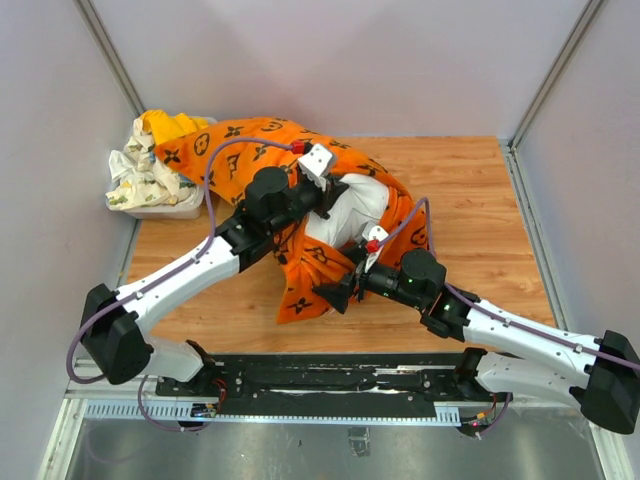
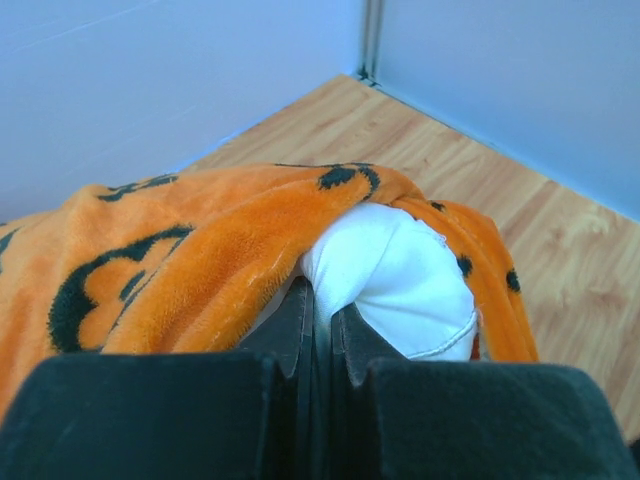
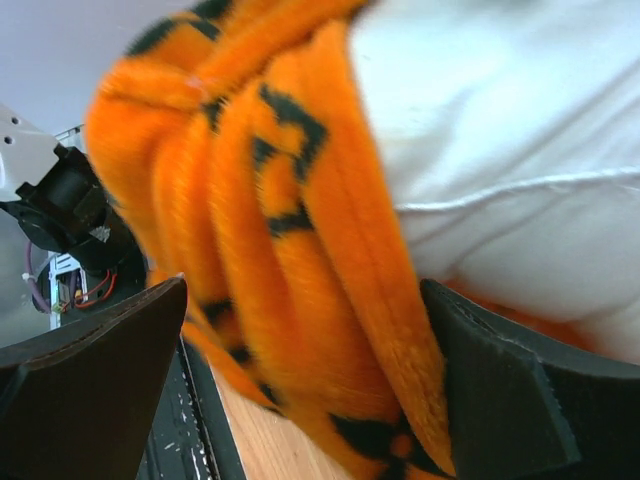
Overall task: Remove the pillowcase from the pillow
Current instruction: Remove the pillow from the pillowcase.
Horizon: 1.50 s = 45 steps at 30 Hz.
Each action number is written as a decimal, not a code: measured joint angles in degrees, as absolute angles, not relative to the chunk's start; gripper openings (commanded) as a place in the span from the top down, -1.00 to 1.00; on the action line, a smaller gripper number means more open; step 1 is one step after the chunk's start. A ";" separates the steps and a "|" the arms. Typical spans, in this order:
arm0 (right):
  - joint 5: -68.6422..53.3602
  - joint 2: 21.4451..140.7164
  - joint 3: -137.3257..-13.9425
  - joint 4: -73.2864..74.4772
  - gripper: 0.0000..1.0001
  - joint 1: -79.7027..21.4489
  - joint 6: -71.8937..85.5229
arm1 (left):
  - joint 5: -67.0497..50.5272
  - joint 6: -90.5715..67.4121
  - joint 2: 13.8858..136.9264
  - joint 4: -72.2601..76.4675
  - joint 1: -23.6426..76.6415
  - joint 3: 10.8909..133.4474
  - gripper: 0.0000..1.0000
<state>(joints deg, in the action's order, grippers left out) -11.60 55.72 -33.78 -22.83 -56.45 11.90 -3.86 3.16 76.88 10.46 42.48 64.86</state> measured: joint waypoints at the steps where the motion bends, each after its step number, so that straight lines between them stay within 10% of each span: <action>1: -11.66 55.72 -33.80 -23.18 -0.93 -56.45 11.94 | -2.83 2.37 77.60 11.46 42.54 64.97 0.99; 12: -17.87 60.18 -39.22 -26.30 0.93 -56.31 12.16 | 19.11 0.21 82.56 16.69 47.97 66.41 0.99; 25: -17.67 68.10 -40.03 -31.97 0.97 -62.02 12.23 | 43.94 1.80 92.20 14.37 50.92 76.31 0.99; 32: -12.21 74.85 -30.50 -45.69 0.74 -62.02 16.95 | 40.71 -2.85 91.13 4.84 48.14 81.45 0.99; 37: -11.57 76.66 -26.30 -51.05 -0.21 -62.00 22.22 | 29.85 -1.74 84.51 3.16 47.48 75.26 1.00; 45: -11.49 62.85 -24.99 -40.10 -0.98 -62.13 21.12 | 2.33 8.16 63.68 5.32 45.17 57.71 0.99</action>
